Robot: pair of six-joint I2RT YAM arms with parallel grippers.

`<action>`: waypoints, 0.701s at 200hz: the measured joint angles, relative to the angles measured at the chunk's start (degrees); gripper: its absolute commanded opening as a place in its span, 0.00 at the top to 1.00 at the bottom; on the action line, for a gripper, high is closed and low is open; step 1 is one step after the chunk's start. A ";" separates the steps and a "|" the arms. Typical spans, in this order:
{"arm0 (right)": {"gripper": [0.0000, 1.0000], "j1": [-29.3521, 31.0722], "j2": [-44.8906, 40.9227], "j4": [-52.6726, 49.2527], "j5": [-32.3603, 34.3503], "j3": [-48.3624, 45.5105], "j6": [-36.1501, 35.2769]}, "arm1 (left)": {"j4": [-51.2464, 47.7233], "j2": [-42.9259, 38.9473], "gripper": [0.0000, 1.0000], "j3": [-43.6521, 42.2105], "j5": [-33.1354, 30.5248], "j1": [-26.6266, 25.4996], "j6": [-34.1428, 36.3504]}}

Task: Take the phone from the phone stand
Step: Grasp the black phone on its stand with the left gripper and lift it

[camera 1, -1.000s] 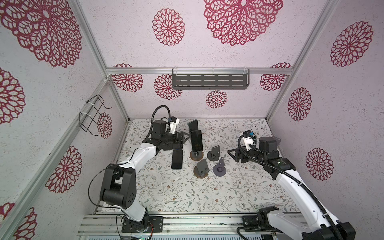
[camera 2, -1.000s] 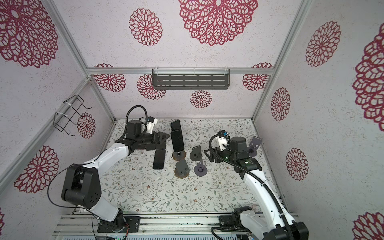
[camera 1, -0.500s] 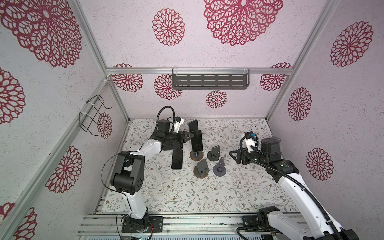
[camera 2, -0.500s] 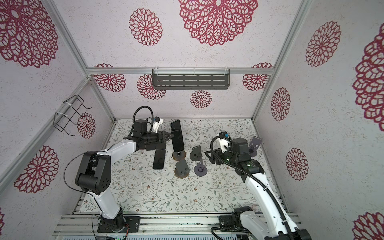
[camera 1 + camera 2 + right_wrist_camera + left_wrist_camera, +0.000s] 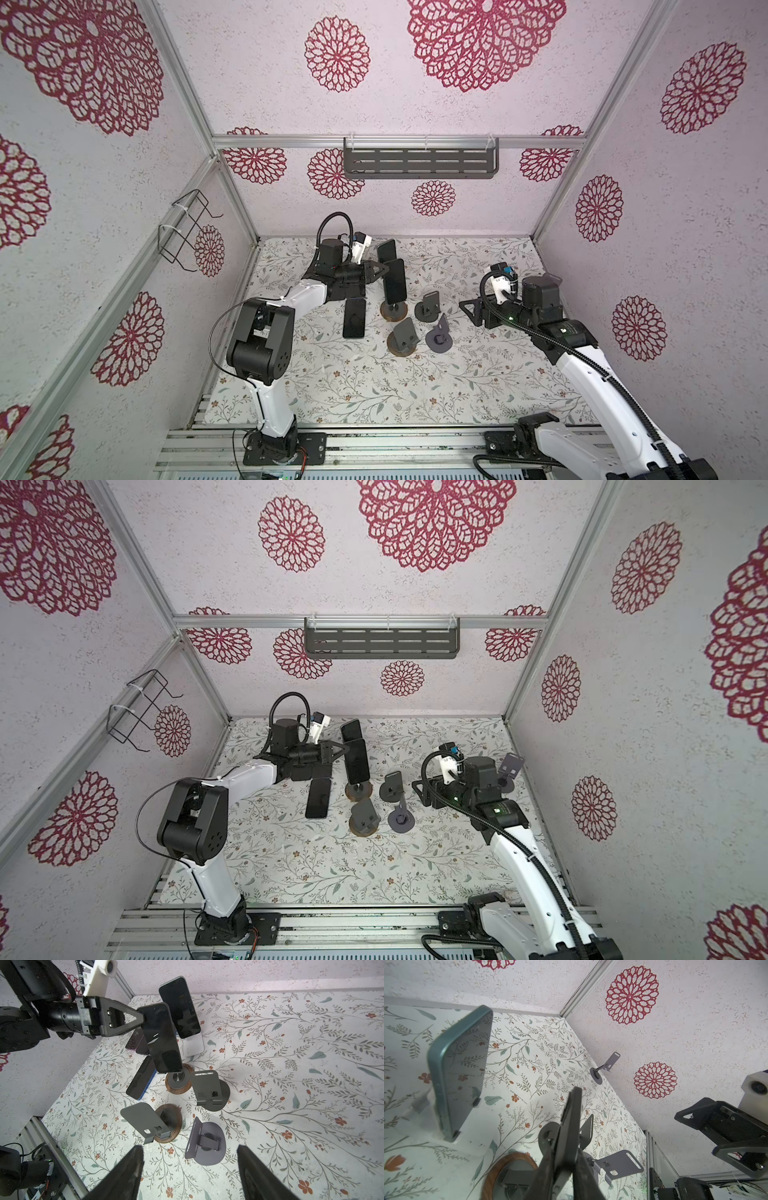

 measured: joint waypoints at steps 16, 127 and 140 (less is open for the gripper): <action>0.26 0.00 0.11 0.07 0.00 -0.02 0.35 | 0.31 0.11 0.87 0.02 -0.20 0.00 -0.11; 0.27 0.00 3.37 0.59 -1.64 0.96 0.68 | 1.55 -1.42 0.93 0.61 0.31 0.02 -4.26; 0.27 0.00 4.55 0.76 -2.45 2.21 0.63 | 1.07 -2.93 0.94 0.61 0.33 0.02 -4.44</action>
